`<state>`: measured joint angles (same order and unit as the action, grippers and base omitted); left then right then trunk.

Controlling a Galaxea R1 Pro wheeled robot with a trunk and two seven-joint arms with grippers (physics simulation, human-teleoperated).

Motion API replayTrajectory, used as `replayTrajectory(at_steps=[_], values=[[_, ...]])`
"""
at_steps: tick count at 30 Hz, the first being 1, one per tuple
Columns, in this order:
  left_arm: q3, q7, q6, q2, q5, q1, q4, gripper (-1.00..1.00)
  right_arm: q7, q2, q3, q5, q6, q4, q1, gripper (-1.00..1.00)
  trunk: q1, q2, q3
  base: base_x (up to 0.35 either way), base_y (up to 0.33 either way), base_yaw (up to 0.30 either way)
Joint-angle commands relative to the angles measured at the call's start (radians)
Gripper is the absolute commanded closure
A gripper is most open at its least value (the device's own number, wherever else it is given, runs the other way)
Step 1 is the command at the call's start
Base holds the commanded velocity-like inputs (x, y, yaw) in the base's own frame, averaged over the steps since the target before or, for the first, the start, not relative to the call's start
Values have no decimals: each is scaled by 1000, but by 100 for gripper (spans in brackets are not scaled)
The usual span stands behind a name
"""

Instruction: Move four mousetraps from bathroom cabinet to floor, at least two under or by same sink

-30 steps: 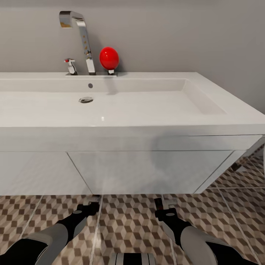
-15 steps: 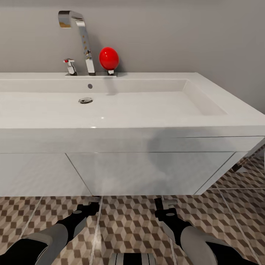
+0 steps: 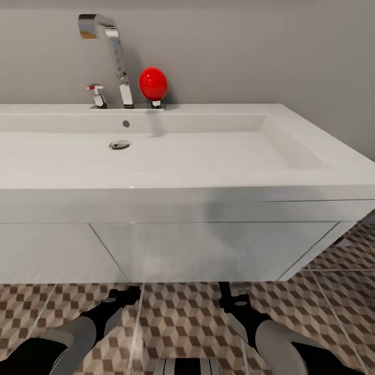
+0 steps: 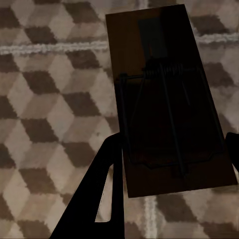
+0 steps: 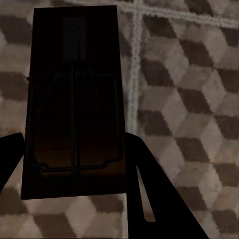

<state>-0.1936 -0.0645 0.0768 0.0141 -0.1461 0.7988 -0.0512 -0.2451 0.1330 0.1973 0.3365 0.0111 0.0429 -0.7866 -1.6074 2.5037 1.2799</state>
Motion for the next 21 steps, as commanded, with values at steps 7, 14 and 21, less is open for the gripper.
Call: replayTrajectory(at_steps=[7, 14, 21], values=[[-9, -3, 4, 0, -9, 0, 1, 100, -5, 0, 8, 9, 0, 0, 0, 100, 0, 0, 1, 91, 0, 0], [-9, -3, 3, 0, -10, 0, 1, 100, -5, 0, 8, 8, 0, 0, 0, 100, 0, 0, 1, 11, 0, 0], [-8, -3, 3, 1, -10, 0, 16, 100, -5, 1, 7, 7, 0, 0, 0, 100, 0, 0, 1, 1, 0, 0]])
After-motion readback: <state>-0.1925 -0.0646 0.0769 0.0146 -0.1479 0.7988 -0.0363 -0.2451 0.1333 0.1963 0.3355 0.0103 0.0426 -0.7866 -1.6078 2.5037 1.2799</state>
